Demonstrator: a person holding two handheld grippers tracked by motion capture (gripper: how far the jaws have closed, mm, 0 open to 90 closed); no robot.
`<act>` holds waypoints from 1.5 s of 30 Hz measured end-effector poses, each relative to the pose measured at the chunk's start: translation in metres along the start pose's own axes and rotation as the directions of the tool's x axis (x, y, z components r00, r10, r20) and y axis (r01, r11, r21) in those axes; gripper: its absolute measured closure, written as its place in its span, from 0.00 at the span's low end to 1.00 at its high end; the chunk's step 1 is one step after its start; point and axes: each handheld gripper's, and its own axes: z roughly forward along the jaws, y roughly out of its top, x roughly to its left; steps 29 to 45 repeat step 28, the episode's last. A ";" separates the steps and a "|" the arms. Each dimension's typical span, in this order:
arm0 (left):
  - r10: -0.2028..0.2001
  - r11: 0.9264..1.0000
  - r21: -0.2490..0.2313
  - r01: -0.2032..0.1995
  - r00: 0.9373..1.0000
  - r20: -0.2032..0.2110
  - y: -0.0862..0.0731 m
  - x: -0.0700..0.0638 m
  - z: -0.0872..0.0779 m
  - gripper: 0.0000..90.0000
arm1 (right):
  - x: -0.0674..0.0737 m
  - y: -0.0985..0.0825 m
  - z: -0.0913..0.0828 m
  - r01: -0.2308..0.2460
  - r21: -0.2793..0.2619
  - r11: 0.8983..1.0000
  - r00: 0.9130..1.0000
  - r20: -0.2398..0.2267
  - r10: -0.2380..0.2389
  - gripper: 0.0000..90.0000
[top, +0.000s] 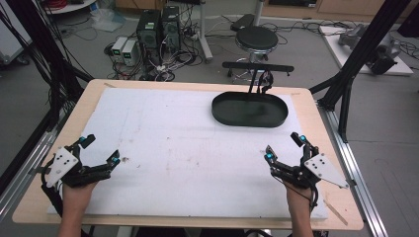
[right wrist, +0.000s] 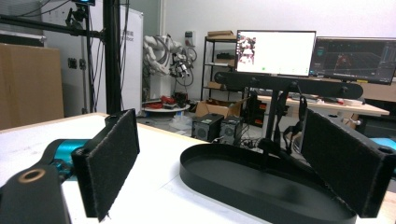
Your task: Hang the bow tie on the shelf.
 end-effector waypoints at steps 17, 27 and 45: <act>-0.008 1.000 -0.009 0.008 1.000 0.002 0.000 0.000 0.003 0.08 | 0.001 -0.004 -0.003 0.000 0.019 1.000 1.000 0.003 0.000 0.13; -0.003 1.000 0.000 0.003 1.000 0.007 0.000 0.000 0.003 0.08 | 0.000 -0.003 -0.004 -0.009 0.011 1.000 1.000 0.002 0.009 0.13; -0.002 1.000 0.002 0.002 1.000 0.006 0.000 0.000 0.003 0.08 | 0.000 -0.004 -0.004 -0.009 0.010 1.000 1.000 0.001 0.009 0.13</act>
